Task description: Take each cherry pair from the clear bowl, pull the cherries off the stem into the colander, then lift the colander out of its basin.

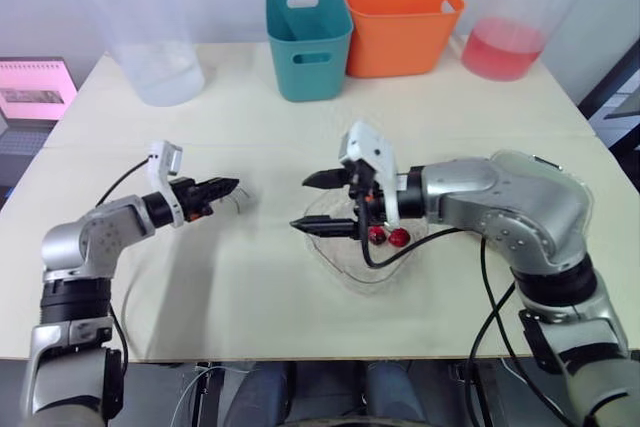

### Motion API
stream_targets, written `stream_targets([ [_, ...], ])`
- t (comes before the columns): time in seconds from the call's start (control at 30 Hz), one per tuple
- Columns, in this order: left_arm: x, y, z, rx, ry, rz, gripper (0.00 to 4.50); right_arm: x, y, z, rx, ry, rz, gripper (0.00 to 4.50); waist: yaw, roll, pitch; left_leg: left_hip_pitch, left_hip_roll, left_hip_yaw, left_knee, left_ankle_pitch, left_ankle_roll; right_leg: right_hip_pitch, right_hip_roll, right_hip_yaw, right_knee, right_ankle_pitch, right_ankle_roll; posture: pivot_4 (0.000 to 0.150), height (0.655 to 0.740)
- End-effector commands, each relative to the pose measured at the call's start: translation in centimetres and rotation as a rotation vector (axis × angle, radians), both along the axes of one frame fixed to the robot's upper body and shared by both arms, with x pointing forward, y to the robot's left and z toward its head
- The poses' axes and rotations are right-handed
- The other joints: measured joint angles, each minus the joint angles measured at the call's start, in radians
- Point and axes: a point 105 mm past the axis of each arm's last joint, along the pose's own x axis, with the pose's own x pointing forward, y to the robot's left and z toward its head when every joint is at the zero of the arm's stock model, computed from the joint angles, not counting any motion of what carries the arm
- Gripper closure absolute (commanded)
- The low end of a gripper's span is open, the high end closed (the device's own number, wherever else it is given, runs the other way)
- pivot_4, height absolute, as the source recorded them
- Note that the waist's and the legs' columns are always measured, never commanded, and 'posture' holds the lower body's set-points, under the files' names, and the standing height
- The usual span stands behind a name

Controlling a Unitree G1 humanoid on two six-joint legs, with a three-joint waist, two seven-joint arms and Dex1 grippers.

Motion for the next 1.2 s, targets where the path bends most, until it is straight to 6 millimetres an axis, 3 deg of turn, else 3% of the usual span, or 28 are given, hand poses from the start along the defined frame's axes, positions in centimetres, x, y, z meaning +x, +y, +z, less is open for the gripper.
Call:
stream_targets([
  [0.03,-0.2,1.0,2.7,0.044,-0.108,-0.013,3.65,-0.1,-0.8,1.4,0.04,-0.017,-0.018,0.64,0.001,0.0,0.0,0.0,0.0,0.0,0.0,0.0,0.0,0.0,0.0,0.0,0.0,0.0,0.0,0.15,0.74],
  [0.3,-1.9,0.2,6.4,0.374,-0.321,-0.203,3.65,0.9,-5.7,2.9,0.045,0.032,-0.161,0.64,0.008,0.0,0.0,0.0,0.0,0.0,-0.001,-0.001,0.001,0.001,-0.001,0.0,-0.001,0.0,0.0,0.15,0.74],
  [0.43,-4.5,-3.3,9.7,0.361,-0.428,-0.381,3.65,1.2,-10.4,2.7,-0.061,0.057,-0.309,0.64,0.012,0.0,0.0,-0.001,0.0,0.0,-0.001,-0.002,0.004,0.002,-0.001,-0.001,-0.005,0.0,0.0,0.15,0.74],
  [0.53,-6.5,-5.5,9.7,0.391,-0.43,-0.502,3.65,0.7,-12.4,2.3,-0.145,0.068,-0.357,0.64,0.007,0.0,0.0,-0.001,0.0,0.001,-0.001,-0.004,0.007,0.003,-0.001,-0.001,-0.007,0.0,0.0,0.15,0.74],
  [0.63,-7.5,-6.9,9.2,0.388,-0.411,-0.581,3.65,-0.2,-11.8,1.8,-0.2,0.08,-0.311,0.64,-0.007,0.001,0.0,0.001,0.002,0.003,-0.002,-0.005,0.008,0.003,0.0,0.0,-0.007,0.0,0.0,0.15,0.74],
  [0.67,-7.6,-7.2,9.1,0.377,-0.406,-0.598,3.39,-0.4,-11.3,1.5,-0.215,0.083,-0.294,0.64,-0.009,0.002,0.0,0.001,0.002,0.003,-0.002,-0.005,0.008,0.003,0.001,0.001,-0.006,0.0,0.0,0.15,0.74],
  [0.77,-8.1,-7.8,8.6,0.366,-0.383,-0.654,2.37,-0.4,-10.0,0.1,-0.304,0.076,-0.263,0.64,-0.011,0.002,0.0,0.001,0.003,0.003,-0.001,-0.005,0.008,0.002,0.002,0.0,-0.005,0.0,0.0,0.15,0.74],
  [0.87,-9.1,-8.4,7.6,0.414,-0.364,-0.734,0.82,0.0,-9.1,-1.4,-0.437,0.023,-0.224,0.64,-0.003,0.001,0.001,0.0,0.002,0.003,-0.001,-0.005,0.008,0.002,0.001,0.0,-0.005,0.0,0.0,0.15,0.74],
  [1.0,-10.8,-8.9,6.3,0.473,-0.337,-0.84,0.82,0.6,-8.0,-2.7,-0.58,-0.06,-0.136,0.64,0.001,0.002,0.001,-0.001,0.001,0.003,-0.001,-0.005,0.008,0.002,0.0,0.0,-0.008,0.0,0.0,0.15,0.74],
  [1.2,-12.1,-10.0,6.2,0.455,-0.353,-0.872,0.82,1.8,-6.8,-5.0,-0.726,-0.105,-0.045,0.64,0.006,0.002,0.001,-0.001,0.001,0.002,0.0,-0.005,0.008,0.004,0.001,0.0,-0.009,0.0,0.0,0.15,0.74],
])
